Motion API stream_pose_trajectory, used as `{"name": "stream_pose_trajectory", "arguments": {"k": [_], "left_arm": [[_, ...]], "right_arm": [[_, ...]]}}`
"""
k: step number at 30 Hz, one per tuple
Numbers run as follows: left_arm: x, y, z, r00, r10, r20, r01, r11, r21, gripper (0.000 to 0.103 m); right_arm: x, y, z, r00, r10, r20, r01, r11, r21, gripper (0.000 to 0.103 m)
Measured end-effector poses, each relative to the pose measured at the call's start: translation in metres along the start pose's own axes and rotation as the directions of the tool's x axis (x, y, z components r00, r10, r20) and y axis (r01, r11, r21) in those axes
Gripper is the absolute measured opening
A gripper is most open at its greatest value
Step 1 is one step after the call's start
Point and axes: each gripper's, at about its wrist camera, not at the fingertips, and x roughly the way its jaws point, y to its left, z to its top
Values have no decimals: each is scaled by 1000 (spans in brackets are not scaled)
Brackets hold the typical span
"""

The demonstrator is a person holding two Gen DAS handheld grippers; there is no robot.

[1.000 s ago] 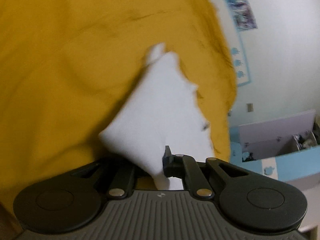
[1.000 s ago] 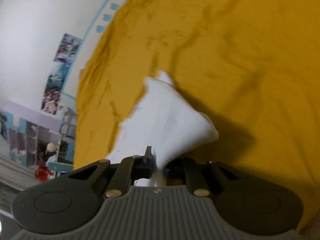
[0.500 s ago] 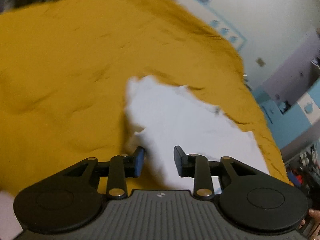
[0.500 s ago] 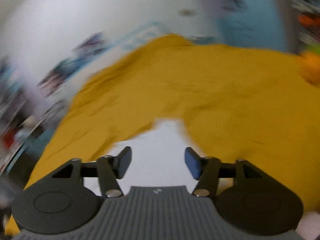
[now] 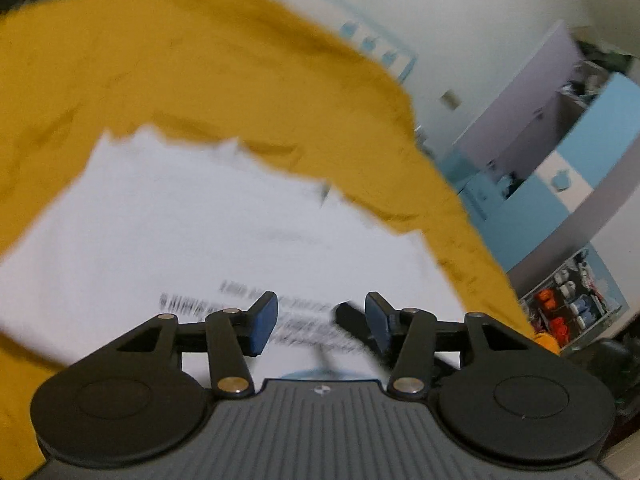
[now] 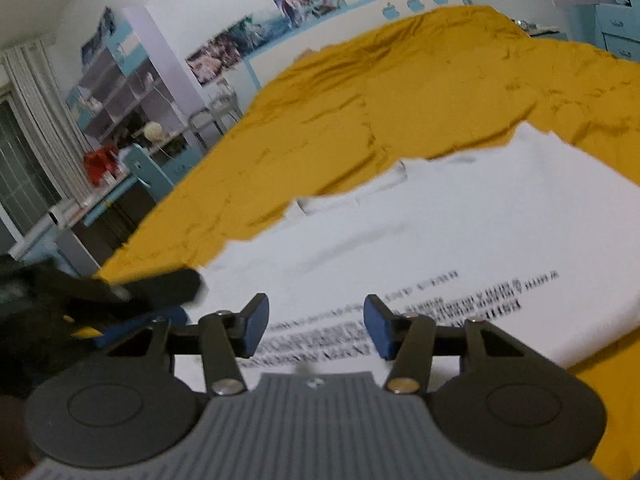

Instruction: Fold small clothes

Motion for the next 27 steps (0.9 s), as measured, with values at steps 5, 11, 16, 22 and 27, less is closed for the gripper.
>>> {"name": "stream_pose_trajectory", "arguments": {"k": [5, 11, 16, 22, 27], "left_arm": [[13, 37, -8, 998, 19, -55, -23, 997, -71, 36], [-33, 87, -6, 997, 71, 21, -67, 983, -174, 35], [-59, 135, -18, 998, 61, 31, -50, 955, -291, 8], [-68, 134, -15, 996, 71, 49, -50, 938, -344, 20], [-64, 94, 21, 989, 25, 148, 4, 981, -194, 47]], "right_arm": [[-10, -42, 3, 994, -104, 18, 103, 994, 40, 47], [-50, -133, 12, 973, -218, 73, 201, 961, 190, 26], [-60, -174, 17, 977, -204, 55, 180, 939, 292, 6], [-57, -123, 44, 971, -198, 131, 154, 945, 288, 47], [9, -57, 79, 989, -122, 82, 118, 992, 52, 45]]}}
